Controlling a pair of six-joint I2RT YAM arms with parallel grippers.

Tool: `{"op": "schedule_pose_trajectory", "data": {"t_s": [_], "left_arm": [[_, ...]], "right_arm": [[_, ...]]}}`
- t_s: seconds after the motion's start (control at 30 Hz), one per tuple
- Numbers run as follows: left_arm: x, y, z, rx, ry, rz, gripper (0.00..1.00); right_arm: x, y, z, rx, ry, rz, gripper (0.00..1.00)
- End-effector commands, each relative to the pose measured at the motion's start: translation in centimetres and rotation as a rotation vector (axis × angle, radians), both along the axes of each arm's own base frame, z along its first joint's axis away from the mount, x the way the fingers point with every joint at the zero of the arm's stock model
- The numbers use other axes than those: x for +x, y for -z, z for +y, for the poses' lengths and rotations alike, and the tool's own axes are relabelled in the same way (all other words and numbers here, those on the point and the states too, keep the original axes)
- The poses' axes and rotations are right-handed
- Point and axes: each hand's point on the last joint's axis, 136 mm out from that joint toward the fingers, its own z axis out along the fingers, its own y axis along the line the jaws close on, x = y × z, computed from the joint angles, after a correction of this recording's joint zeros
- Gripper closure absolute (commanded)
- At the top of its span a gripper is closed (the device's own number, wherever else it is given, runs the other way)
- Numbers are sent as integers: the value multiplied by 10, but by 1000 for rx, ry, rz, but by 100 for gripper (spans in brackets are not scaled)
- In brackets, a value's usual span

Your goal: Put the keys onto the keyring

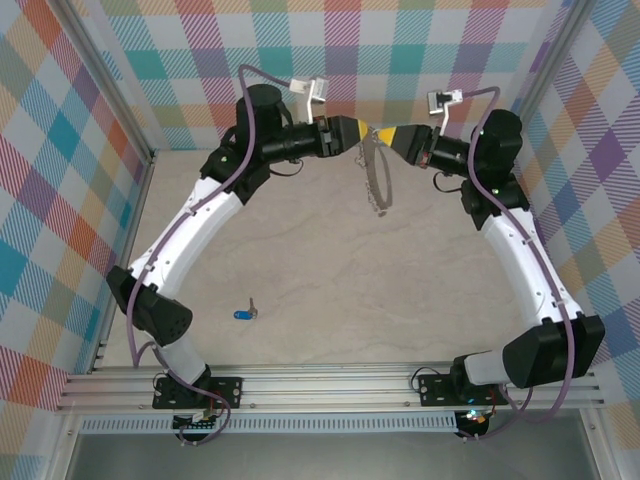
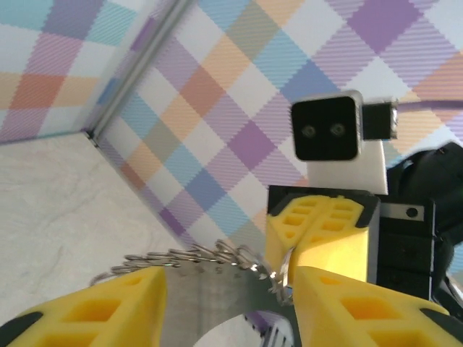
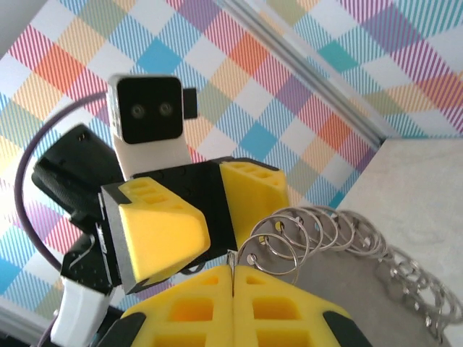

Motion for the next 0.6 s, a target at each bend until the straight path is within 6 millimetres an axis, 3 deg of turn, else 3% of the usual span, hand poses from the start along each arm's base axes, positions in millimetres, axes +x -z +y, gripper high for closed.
{"op": "schedule_pose_trajectory", "data": {"t_s": [0.0,0.13,0.23,0.57], "left_arm": [[-2,-45,23,-153,-110,-16,40],[1,-46,32,-205,-171,39,26],[1,-51,31,-227,-171,63,24],[-10,-47,-6,-272,-4,82,49]], "right_arm": [[-2,-34,-12,71,98,-101,100],[5,-46,-18,121,148,-132,100],[10,-51,-20,148,175,-133,100],[21,-45,-19,188,201,-81,100]]}}
